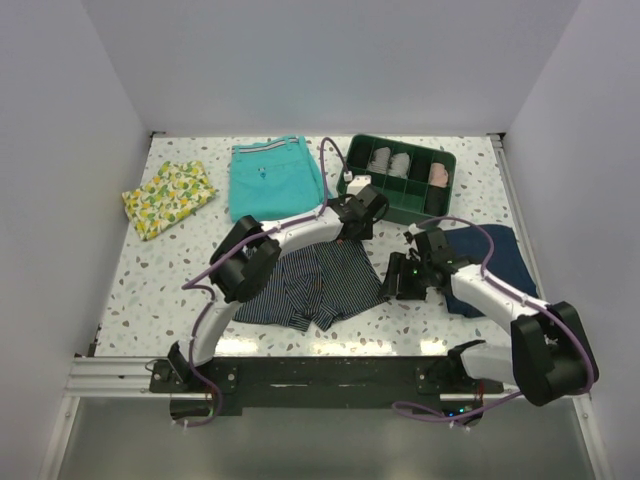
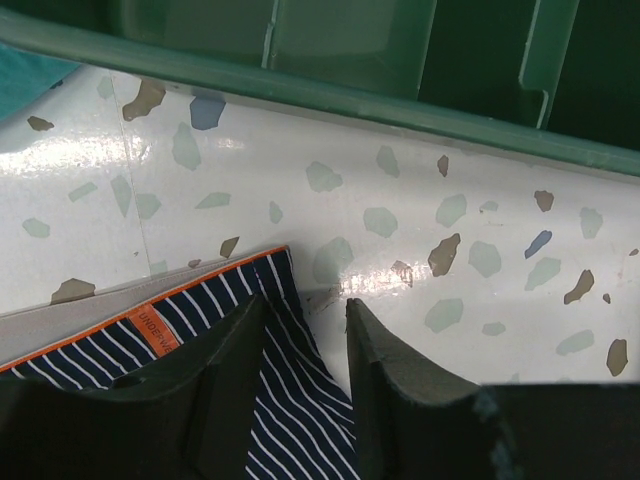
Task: Roll the underwear
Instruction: Fold the underwear at the center of the board.
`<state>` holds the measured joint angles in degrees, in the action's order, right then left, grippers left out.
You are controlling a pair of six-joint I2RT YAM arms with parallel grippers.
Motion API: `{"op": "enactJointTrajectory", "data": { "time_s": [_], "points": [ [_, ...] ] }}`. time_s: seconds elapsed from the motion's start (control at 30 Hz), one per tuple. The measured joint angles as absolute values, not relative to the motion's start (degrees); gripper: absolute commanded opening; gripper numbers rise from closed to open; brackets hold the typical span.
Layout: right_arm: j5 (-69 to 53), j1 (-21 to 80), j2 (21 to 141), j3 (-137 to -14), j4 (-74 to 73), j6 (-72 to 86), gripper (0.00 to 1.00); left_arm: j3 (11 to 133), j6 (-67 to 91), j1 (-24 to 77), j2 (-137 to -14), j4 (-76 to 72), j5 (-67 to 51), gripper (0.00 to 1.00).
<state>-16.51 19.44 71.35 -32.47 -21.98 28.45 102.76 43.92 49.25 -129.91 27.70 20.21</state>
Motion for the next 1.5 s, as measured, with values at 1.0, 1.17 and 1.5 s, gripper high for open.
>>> {"op": "enactJointTrajectory", "data": {
  "time_s": [1.0, 1.17, 1.5],
  "points": [
    [-18.0, 19.4, 77.0, -32.8, -17.0, 28.4, 0.21, 102.9, 43.9, 49.1, -131.0, 28.3, 20.8, 0.16],
    [-17.8, 19.4, 77.6, -32.7, -16.6, 28.4, 0.06, 102.9, 43.9, 49.1, -131.0, 28.3, 20.8, 0.14],
    [-17.5, 19.4, 70.4, -32.4, -17.7, 28.4, 0.00, 102.9, 43.8, 49.1, -131.0, 27.8, 20.3, 0.00]
  ]
}}
